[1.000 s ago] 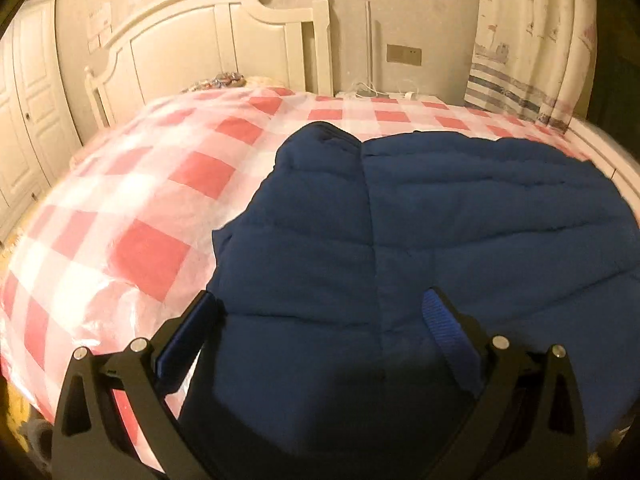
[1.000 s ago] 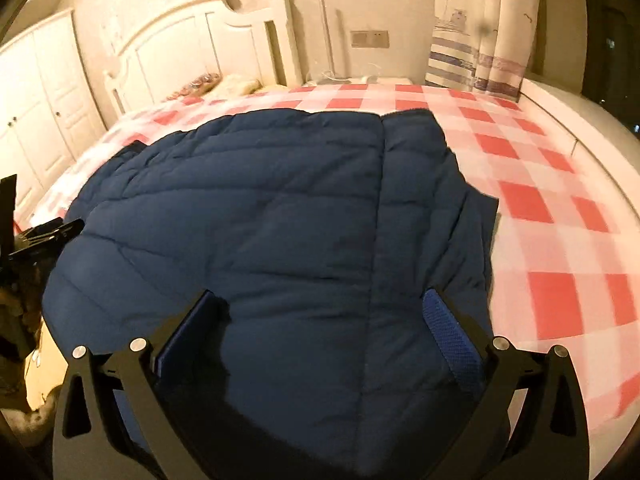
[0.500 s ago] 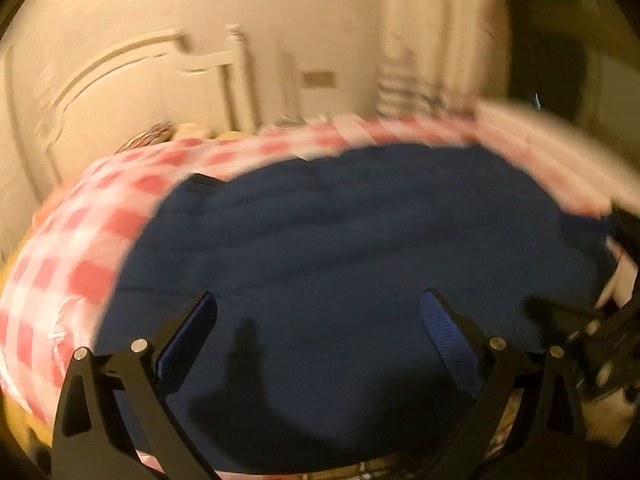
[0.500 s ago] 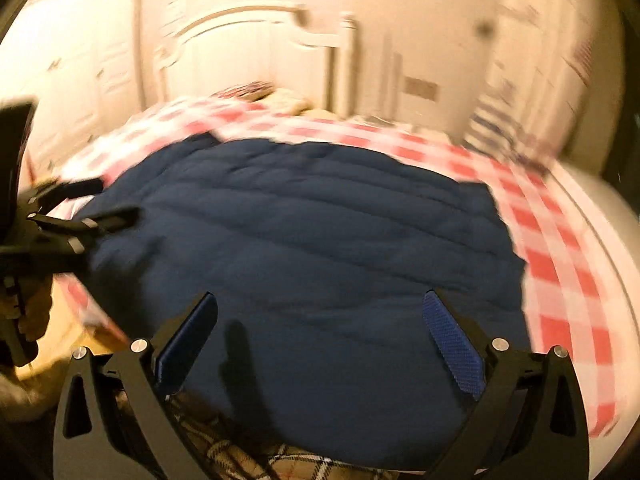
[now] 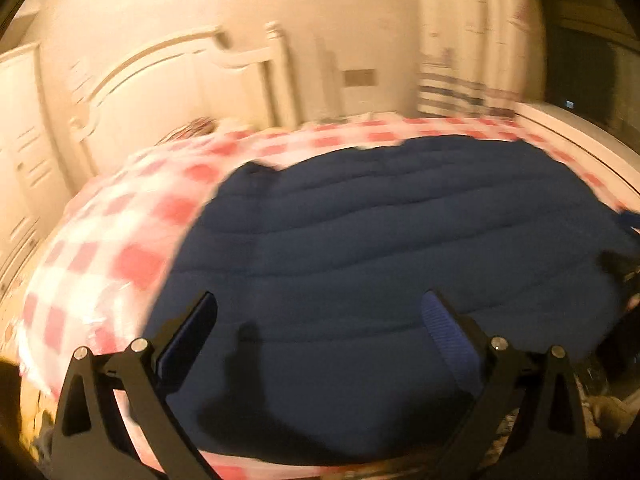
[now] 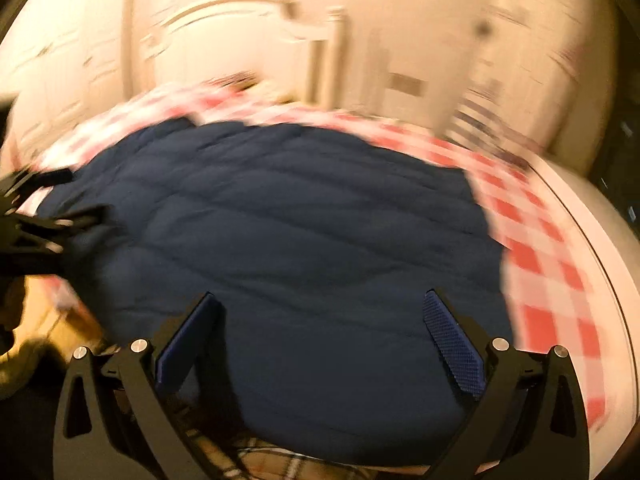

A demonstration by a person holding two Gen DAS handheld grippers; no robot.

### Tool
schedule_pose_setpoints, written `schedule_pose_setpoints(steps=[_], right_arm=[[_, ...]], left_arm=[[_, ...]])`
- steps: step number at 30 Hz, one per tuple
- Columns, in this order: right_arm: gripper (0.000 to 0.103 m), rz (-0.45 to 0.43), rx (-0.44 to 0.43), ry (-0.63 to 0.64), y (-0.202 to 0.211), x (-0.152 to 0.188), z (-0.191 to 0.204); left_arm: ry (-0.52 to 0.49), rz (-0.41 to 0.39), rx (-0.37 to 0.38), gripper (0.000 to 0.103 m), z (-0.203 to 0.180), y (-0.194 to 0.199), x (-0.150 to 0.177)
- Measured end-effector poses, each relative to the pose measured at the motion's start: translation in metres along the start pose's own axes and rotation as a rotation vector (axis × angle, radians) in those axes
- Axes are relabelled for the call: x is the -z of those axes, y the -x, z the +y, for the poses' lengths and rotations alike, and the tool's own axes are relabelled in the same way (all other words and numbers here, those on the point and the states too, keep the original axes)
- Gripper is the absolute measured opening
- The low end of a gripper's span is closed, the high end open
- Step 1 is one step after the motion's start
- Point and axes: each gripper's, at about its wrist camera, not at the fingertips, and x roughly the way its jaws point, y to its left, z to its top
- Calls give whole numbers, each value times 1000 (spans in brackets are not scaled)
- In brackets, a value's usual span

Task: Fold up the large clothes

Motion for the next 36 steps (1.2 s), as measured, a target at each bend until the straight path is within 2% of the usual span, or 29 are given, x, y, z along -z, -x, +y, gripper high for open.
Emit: schedule_pose_setpoints(steps=[2,4,9,14,16,18,20,22,25,28,30,32,36], right_arm=[[98,26,0,-104,-7,11,-30],[98,14,-59,-147,-12,22,-45],[99,32,-25,-136,-18,19,-39],[98,51,-17,-152,-9,17,-40],[98,13,1,-171,1,13,-40],[98,-28,-20,-191,6,14,-42],[98,8,-20,-209,-5,18,-47],[98,7,-64,-220,-11,24,-51],[98,17,-72,-220,0,20,-56],[98,-22,-94,-332,16,24,-81],[98,-13,-110,-437,22,37,-105],[98,-25,-122,-492,26,51,-118],[98,-72,-252,-594,27,87,-131]], left_arm=[[38,58,-42,101,20,-16,7],[57,57,9,101,33,-22,16],[28,58,-21,101,32,-24,18],[29,62,-11,101,27,-27,15],[28,61,-13,101,26,-27,15],[28,60,-16,101,27,-28,15],[28,60,-14,101,27,-29,15],[26,61,-15,101,27,-29,15],[25,63,-17,101,27,-29,16],[24,60,-19,101,26,-29,16],[23,62,-20,101,27,-29,15],[22,62,-21,101,27,-29,15],[21,61,-22,101,27,-30,15]])
